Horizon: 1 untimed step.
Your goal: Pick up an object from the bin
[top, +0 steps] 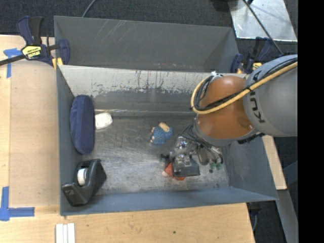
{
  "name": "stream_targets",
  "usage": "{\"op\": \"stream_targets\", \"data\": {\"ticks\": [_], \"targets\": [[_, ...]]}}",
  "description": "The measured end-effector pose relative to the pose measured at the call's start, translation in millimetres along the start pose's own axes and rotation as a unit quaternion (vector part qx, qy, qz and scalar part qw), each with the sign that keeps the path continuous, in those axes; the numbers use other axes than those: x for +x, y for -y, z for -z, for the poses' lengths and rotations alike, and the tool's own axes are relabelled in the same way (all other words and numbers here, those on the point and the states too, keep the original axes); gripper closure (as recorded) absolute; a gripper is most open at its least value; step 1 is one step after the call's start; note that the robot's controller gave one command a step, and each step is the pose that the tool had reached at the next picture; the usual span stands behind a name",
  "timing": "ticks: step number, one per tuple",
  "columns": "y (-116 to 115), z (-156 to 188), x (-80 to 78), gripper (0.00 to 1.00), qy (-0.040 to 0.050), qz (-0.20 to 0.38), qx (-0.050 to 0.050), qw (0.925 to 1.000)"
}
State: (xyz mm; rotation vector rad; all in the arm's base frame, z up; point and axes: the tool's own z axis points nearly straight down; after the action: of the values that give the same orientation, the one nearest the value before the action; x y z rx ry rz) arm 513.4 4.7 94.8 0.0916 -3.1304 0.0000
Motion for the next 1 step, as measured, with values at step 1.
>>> {"op": "stream_targets", "data": {"ticks": [1], "targets": [[-0.5,-1.1,-0.7,1.00,0.0006,0.013,0.000,0.9999]]}}
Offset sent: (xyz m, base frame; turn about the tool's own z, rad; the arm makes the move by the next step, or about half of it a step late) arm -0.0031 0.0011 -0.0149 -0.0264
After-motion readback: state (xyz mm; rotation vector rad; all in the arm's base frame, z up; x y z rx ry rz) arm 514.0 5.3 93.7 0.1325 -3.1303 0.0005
